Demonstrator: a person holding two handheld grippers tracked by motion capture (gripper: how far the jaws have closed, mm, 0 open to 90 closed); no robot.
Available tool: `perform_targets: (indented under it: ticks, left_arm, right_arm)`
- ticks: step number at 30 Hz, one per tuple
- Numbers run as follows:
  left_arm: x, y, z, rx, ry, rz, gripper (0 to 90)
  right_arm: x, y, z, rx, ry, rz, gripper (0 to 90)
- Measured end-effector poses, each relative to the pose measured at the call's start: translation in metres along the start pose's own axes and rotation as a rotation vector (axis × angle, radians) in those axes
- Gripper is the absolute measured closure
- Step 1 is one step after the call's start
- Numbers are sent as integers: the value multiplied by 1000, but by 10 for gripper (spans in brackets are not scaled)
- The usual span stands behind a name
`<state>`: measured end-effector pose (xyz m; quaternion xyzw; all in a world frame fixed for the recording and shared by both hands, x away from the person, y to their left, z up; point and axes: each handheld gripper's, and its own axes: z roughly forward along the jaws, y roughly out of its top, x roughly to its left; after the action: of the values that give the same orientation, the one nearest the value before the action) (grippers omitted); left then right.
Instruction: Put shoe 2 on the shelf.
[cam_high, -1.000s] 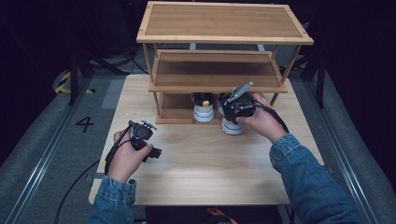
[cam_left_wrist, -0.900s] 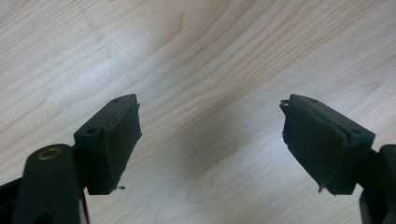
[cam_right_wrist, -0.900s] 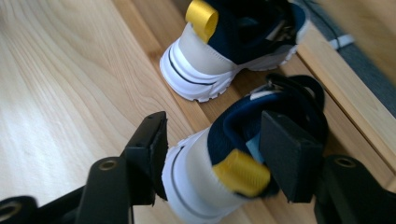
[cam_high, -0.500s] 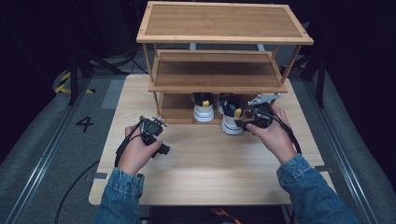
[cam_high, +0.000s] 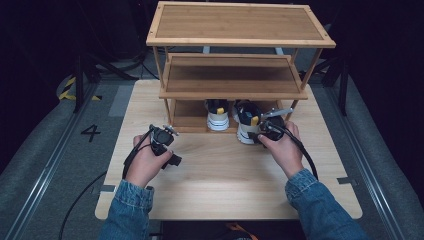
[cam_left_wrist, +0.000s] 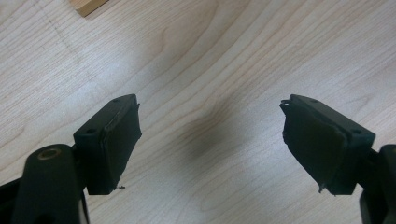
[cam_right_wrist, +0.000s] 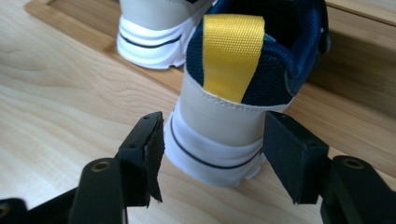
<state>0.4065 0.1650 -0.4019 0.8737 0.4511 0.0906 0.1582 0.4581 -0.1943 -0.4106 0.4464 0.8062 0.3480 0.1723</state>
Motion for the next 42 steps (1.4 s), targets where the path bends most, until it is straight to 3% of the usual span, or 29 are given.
perform_targets:
  ticks: [4,8,20,31,35,38,42]
  left_arm:
    - [0,-3,0,4,2,-11,196]
    - [1,-6,-1,4,3,-14,196]
    - [5,-17,-3,12,13,-39,197]
    - [10,-28,-5,15,22,-62,197]
    - [11,-32,-5,19,26,-74,197]
    - [12,-32,-6,21,25,-67,197]
    - [11,-32,-6,18,25,-75,197]
  right_arm:
    - [0,1,6,8,-39,8,370]
    - [-2,1,13,-20,-75,8,365]
    - [-13,13,26,-11,-35,-38,371]
    - [-7,23,43,-34,-66,-10,374]
    - [-6,24,49,-60,-83,5,375]
    - [-4,23,56,-116,-108,19,376]
    - [-3,25,60,-112,-111,9,369]
